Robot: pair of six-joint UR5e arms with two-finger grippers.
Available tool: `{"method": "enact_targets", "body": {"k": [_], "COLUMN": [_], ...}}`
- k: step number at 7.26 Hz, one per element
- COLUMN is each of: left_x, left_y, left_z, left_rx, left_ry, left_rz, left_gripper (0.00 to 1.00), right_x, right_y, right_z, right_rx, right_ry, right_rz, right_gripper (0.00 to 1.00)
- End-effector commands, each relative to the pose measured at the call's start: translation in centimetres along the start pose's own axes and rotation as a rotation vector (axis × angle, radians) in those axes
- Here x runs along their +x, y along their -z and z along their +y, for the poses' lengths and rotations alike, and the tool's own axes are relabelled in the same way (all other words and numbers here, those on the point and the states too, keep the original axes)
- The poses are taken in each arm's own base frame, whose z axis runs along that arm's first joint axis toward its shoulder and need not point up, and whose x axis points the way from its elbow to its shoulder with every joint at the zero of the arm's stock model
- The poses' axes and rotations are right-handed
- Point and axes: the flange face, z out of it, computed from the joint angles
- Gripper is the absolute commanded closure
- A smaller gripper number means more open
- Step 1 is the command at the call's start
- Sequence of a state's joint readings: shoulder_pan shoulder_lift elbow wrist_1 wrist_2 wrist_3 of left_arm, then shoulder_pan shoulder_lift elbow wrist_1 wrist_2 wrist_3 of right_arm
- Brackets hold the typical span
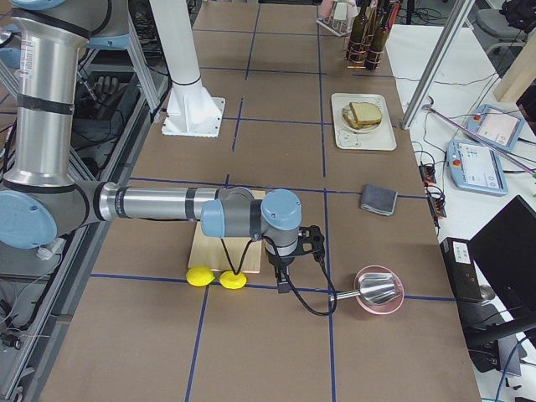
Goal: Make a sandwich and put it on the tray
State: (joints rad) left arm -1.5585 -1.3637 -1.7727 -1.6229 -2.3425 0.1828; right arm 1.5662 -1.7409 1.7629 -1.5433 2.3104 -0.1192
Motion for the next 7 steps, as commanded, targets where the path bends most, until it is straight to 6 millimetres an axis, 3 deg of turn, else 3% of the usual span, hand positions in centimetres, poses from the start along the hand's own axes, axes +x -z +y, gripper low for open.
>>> {"method": "enact_targets", "body": {"k": [1,7], "left_x": [-0.03,0.26], "left_y": [-0.03,0.29], "left_z": [0.01,-0.12], "left_rx": [-0.001,0.006], "left_ry": [0.001,-0.007], "left_rz": [0.000,-0.001], "left_gripper": [0.00,0.00], "right_x": [0.03,0.02], "right_y": [-0.03,-0.07], "right_z": [-0.05,0.39], "right_rx": [0.000,0.001], "right_ry": [-0.004,0.007], "right_rz": [0.000,0.000], "right_gripper": [0.00,0.00]}}
